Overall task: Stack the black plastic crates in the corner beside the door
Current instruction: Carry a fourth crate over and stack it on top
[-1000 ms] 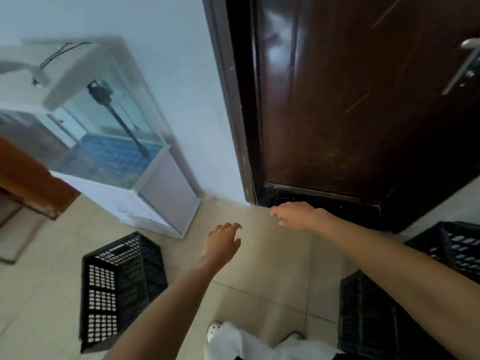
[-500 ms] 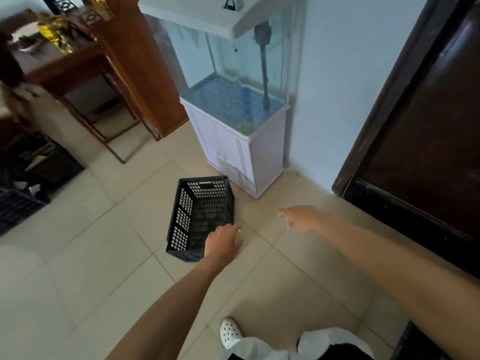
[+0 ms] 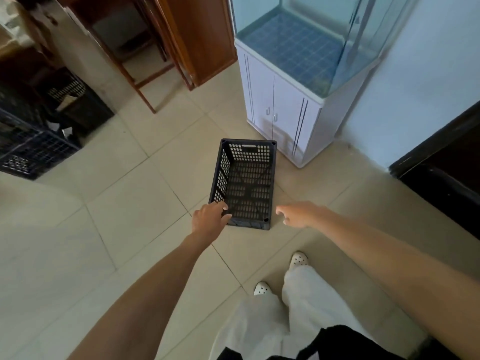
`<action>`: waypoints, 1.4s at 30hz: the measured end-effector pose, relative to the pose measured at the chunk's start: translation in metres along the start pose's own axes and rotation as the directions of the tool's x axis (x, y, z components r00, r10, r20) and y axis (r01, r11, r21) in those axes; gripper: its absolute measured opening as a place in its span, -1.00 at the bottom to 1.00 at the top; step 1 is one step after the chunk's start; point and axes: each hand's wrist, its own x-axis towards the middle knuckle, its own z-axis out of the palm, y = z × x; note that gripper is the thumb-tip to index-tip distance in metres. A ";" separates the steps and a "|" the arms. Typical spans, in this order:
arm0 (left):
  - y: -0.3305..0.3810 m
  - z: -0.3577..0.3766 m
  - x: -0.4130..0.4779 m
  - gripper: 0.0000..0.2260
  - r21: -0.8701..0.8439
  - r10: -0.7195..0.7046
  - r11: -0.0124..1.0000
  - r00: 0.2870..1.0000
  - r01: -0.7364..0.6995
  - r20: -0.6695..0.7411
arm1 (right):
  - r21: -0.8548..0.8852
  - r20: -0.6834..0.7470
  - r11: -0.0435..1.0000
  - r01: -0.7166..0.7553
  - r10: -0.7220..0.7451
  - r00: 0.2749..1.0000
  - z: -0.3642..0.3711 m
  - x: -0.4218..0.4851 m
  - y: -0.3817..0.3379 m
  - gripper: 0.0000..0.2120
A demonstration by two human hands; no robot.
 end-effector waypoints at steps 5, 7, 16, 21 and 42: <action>-0.010 -0.006 0.070 -0.73 -0.010 0.017 1.000 0.999 -0.017 0.039 | -0.014 0.064 0.996 -0.092 0.093 0.994 -0.005 0.035 0.032 -0.65; -0.012 -0.012 0.102 -0.72 -0.023 0.012 1.000 0.999 -0.011 0.050 | 0.014 0.096 0.990 -0.138 0.136 0.986 -0.015 0.052 0.050 -0.64; -0.056 -0.029 0.190 -0.63 -0.142 -0.085 0.985 0.989 0.102 0.118 | 0.156 0.076 0.960 -0.233 0.224 0.972 -0.077 0.135 0.058 -0.67; -0.110 -0.033 0.229 -0.62 -0.132 -0.066 0.987 0.983 0.089 0.169 | 0.246 0.066 0.928 -0.278 0.271 0.960 -0.089 0.180 0.028 -0.64; -0.215 0.151 0.411 -0.50 -0.196 -0.007 0.976 0.908 0.097 0.419 | 0.389 0.109 0.668 -0.634 0.650 0.752 0.048 0.366 0.047 -0.63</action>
